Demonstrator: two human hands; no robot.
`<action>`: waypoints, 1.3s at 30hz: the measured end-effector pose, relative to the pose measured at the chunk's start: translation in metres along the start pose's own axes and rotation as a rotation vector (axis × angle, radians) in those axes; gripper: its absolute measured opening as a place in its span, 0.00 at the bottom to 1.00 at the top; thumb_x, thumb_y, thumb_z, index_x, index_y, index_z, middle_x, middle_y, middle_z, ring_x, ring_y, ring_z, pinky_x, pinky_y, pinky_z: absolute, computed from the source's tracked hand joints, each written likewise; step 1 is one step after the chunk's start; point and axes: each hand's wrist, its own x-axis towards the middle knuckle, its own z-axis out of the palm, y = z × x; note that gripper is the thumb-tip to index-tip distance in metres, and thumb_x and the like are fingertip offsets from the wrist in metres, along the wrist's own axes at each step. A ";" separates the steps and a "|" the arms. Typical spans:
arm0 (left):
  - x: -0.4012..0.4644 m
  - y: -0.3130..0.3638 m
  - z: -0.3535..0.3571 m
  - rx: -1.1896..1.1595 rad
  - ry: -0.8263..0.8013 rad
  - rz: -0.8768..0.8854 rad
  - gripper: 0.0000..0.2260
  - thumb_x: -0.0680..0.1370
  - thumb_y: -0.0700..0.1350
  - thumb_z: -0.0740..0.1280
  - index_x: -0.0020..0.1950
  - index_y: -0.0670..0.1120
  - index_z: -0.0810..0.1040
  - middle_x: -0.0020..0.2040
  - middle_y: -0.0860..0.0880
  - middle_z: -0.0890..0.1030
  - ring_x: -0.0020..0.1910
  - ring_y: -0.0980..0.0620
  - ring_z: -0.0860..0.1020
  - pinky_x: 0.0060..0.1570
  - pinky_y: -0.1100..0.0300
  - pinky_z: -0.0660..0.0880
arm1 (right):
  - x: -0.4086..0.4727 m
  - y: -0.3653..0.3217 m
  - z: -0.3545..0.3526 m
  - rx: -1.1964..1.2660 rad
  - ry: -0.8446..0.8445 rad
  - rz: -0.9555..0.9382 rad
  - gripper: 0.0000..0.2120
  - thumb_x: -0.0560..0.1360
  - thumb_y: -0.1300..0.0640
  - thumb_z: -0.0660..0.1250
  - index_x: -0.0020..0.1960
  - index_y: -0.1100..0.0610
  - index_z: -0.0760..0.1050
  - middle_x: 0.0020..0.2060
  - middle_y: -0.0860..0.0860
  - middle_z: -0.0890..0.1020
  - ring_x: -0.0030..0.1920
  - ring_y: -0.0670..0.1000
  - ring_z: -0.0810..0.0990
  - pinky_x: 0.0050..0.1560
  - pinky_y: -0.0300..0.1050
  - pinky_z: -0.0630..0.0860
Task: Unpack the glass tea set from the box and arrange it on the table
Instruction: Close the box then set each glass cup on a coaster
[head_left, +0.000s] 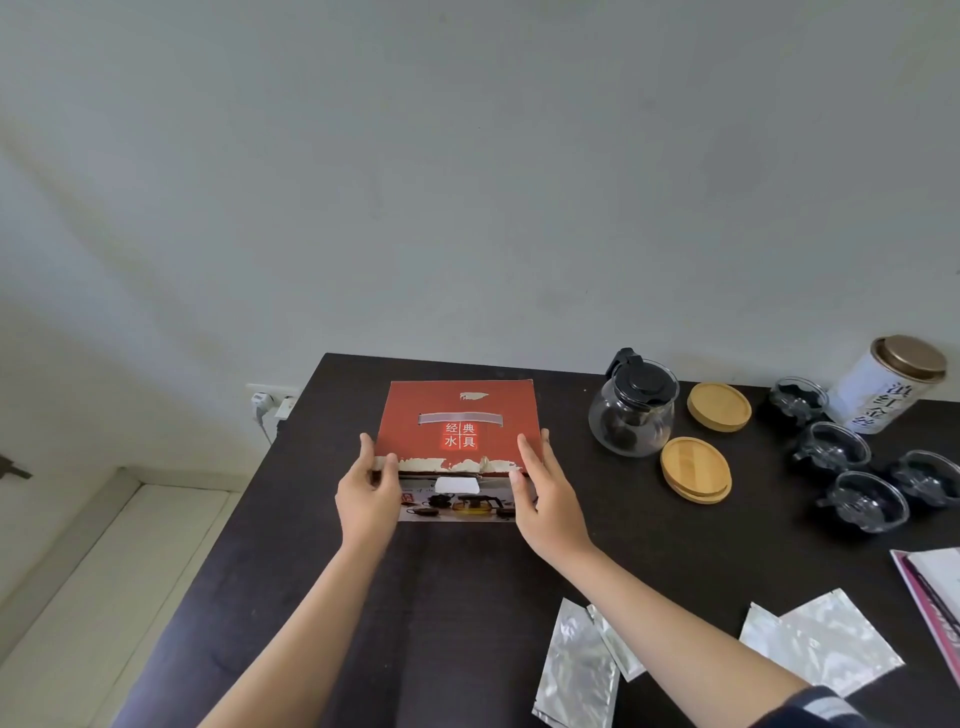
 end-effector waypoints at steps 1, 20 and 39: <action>0.000 0.001 0.001 -0.044 0.011 -0.031 0.22 0.80 0.43 0.64 0.74 0.47 0.66 0.48 0.59 0.79 0.45 0.59 0.76 0.52 0.64 0.71 | 0.000 -0.001 0.000 -0.004 0.007 0.001 0.24 0.81 0.53 0.58 0.76 0.51 0.59 0.78 0.52 0.52 0.67 0.31 0.52 0.59 0.25 0.66; -0.001 -0.012 0.008 -0.281 -0.032 -0.130 0.16 0.79 0.42 0.65 0.67 0.44 0.75 0.55 0.48 0.81 0.48 0.58 0.79 0.46 0.69 0.74 | -0.001 -0.014 0.010 0.223 0.090 0.239 0.19 0.80 0.51 0.61 0.71 0.47 0.69 0.76 0.53 0.61 0.76 0.47 0.56 0.68 0.34 0.57; 0.007 -0.023 0.008 0.228 -0.190 0.336 0.22 0.78 0.49 0.67 0.71 0.48 0.70 0.78 0.55 0.53 0.75 0.53 0.60 0.66 0.55 0.71 | 0.003 -0.015 0.020 -0.314 0.054 -0.350 0.12 0.69 0.57 0.76 0.52 0.51 0.84 0.60 0.56 0.81 0.62 0.60 0.78 0.62 0.66 0.72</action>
